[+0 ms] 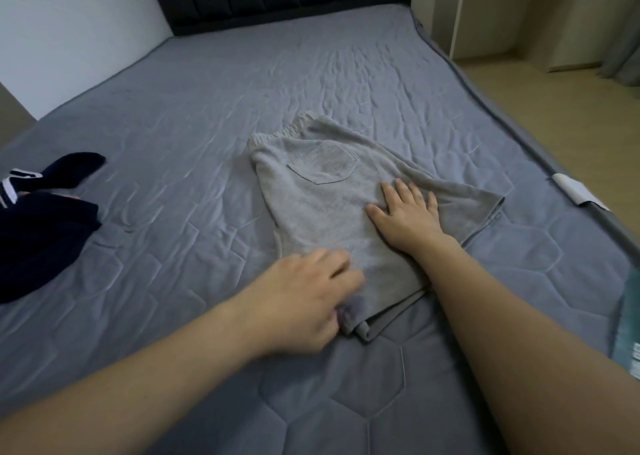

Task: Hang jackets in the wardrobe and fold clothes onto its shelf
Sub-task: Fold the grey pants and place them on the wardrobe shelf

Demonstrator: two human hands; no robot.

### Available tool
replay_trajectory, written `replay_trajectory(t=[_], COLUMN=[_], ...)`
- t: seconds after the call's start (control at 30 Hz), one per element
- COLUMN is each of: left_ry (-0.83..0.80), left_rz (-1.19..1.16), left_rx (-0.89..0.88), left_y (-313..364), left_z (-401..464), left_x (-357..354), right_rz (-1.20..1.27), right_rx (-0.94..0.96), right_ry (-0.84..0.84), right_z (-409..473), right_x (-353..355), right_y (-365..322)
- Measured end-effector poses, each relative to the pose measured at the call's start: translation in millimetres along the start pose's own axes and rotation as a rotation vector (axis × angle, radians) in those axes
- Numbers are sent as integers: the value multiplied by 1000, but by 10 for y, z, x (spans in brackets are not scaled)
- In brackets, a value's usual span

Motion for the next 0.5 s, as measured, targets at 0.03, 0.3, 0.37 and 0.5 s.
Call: replay_trajectory(t=[0.03,0.3,0.37,0.5], left_ry=[-97,160,221,-318], left_rz=[38,-311,-171,49], left_rx=[-54,-57,-12,41], left_y=[54,-7,38,180], left_z=[20,189,208,135], left_x=[-27,321,275,-218], right_rz=[1,-60,-53,-40], right_rx=[8,-29,-27,-9], right_ry=[5,-6,-15,3], right_z=[-3,-70,-77,-85], right_x=[17,135,145,138], right_y=[12,312,347,349])
Point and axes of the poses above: each hand's wrist, its own z-axis towards the middle knuckle, its own x-axis out of the back of the hand, y = z × x, the point moved 4 cm from there along z, towards the middle knuckle, and after that the axes turned 3 degrees about -z, right-handed, at the moved point
